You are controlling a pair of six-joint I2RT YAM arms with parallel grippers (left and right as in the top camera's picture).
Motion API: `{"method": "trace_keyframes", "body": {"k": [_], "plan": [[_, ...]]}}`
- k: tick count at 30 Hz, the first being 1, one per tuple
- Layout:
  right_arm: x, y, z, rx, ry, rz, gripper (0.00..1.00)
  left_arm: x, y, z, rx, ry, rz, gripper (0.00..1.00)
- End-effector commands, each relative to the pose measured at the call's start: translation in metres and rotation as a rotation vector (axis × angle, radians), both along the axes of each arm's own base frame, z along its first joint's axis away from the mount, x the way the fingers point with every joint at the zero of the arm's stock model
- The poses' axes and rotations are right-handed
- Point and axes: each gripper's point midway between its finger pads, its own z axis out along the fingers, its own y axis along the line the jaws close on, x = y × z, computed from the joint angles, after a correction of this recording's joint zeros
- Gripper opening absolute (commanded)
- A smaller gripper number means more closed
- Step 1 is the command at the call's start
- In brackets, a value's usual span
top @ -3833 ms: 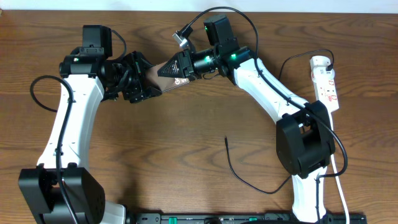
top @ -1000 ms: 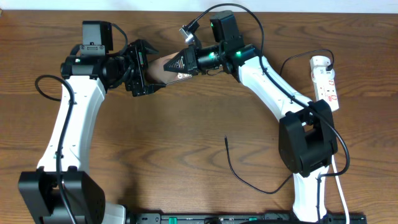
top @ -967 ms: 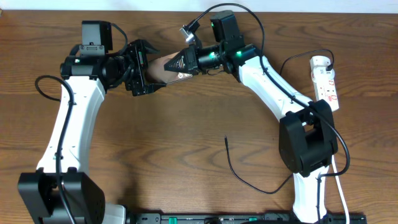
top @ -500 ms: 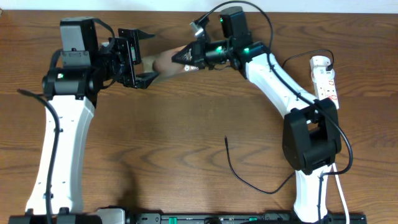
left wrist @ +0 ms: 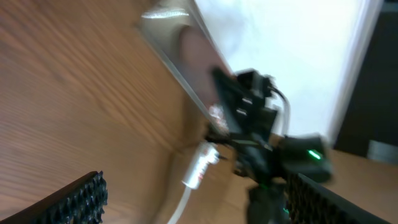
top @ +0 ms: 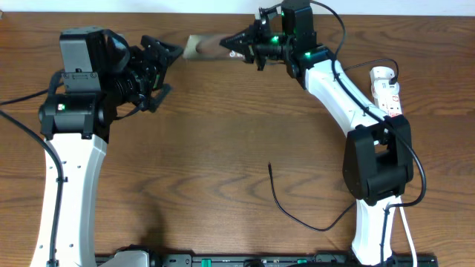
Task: Plug charger to phone and switch on socket
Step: 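Release the left gripper and move the phone upward with the right gripper, then regrasp the phone's bottom end with the left gripper near the right gripper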
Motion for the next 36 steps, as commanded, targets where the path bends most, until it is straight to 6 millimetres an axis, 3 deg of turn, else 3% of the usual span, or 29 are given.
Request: {"method": "trace_keyframes", "body": {"k": [1,18,27,36], "plan": [[-0.004,0.014,0.025,0.105,0.132,-0.018,0.01,0.007,0.024,-0.009,0.154,-0.024,0.065,0.90],[-0.028,0.063,0.089,0.323,0.110,0.048,0.01,0.051,0.027,0.002,0.049,-0.092,0.176,0.91],[-0.029,0.065,0.093,0.336,0.104,0.047,0.01,0.082,0.028,0.005,-0.096,-0.097,0.273,0.91],[-0.027,0.064,0.093,0.337,0.102,0.038,0.01,0.093,0.031,0.017,-0.122,-0.149,0.304,0.89]]}}
